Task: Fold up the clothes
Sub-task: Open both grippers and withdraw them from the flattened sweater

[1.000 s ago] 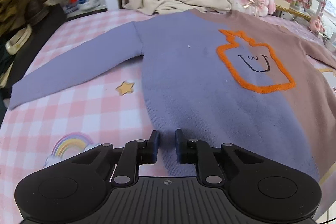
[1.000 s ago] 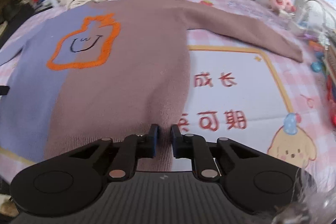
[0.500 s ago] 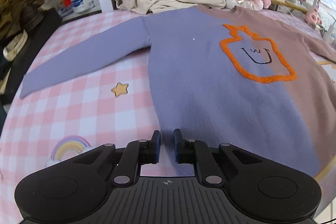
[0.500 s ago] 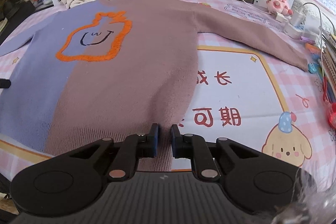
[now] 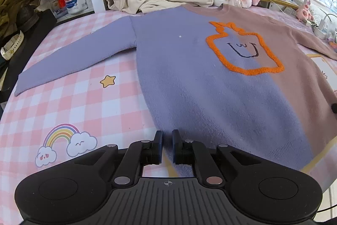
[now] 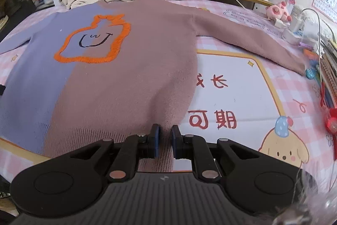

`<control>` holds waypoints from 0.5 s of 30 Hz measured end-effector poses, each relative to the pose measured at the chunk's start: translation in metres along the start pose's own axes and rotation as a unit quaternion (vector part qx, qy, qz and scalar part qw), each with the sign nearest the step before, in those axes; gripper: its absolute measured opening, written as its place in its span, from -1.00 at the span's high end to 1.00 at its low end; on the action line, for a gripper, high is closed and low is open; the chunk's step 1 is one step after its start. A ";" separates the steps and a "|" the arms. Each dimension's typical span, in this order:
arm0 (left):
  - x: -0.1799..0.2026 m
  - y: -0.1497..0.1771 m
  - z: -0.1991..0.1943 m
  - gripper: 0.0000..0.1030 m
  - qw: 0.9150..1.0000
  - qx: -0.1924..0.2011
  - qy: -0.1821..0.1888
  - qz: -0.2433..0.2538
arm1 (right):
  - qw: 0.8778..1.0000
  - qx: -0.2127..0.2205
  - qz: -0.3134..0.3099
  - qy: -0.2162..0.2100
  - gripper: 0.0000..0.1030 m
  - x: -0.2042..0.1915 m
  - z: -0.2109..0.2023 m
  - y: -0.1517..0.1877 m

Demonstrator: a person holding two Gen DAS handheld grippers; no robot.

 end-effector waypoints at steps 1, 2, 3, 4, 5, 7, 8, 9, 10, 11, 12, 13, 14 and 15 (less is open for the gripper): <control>-0.001 0.001 -0.001 0.85 1.000 0.000 0.000 -0.001 | 1.000 -0.001 0.004 -0.002 0.76 0.000 -0.001 0.000; -0.003 0.002 -0.001 0.84 1.000 0.000 0.001 -0.006 | 1.000 -0.002 0.007 -0.005 0.76 0.001 -0.001 0.000; -0.006 0.003 -0.001 0.82 1.000 -0.002 0.002 -0.016 | 1.000 -0.004 0.011 -0.007 0.76 0.001 -0.002 0.001; -0.010 0.004 -0.001 0.78 1.000 -0.003 0.002 -0.026 | 1.000 -0.006 0.016 -0.009 0.76 0.001 -0.002 0.001; -0.014 0.005 0.000 0.76 0.999 -0.006 0.004 -0.039 | 1.000 -0.009 0.020 -0.012 0.75 0.001 -0.002 0.000; -0.025 0.006 -0.001 0.73 0.997 -0.013 0.015 -0.076 | 0.999 -0.014 0.029 -0.015 0.67 0.001 -0.004 -0.001; -0.029 0.006 -0.003 0.71 0.996 -0.011 0.020 -0.089 | 0.999 -0.014 0.036 -0.011 0.60 0.002 -0.005 -0.001; -0.031 0.005 -0.005 0.57 0.995 -0.008 0.024 -0.096 | 0.999 -0.010 0.045 -0.009 0.54 0.004 -0.007 -0.002; -0.032 0.005 -0.007 0.31 0.995 -0.004 0.027 -0.097 | 0.999 -0.007 0.051 -0.011 0.52 0.005 -0.009 -0.001; -0.031 0.004 -0.009 0.15 0.995 -0.002 0.027 -0.094 | 0.998 -0.005 0.057 -0.012 0.48 0.006 -0.010 -0.001; -0.028 0.003 -0.010 -0.18 0.996 -0.001 0.026 -0.088 | 0.998 -0.005 0.062 -0.014 0.48 0.006 -0.010 0.000; -0.024 0.003 -0.010 -0.33 0.997 -0.001 0.023 -0.080 | 0.998 -0.007 0.065 -0.016 0.48 0.006 -0.010 0.001; -0.020 0.003 -0.009 -0.33 0.997 -0.005 0.019 -0.072 | 0.998 -0.008 0.064 -0.015 0.46 0.005 -0.009 0.002; -0.016 0.004 -0.007 -0.33 0.998 -0.012 0.011 -0.062 | 0.998 -0.009 0.062 -0.014 0.44 0.003 -0.008 0.004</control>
Point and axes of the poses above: each gripper's, at about its wrist camera, not at the fingertips, and z roughly the way its jaws point, x to its right, y to its underside, the point moved 3 cm from there along z, roughly the way its jaws point, and after that the axes turned 15 degrees about -y, right-handed, at the moved point
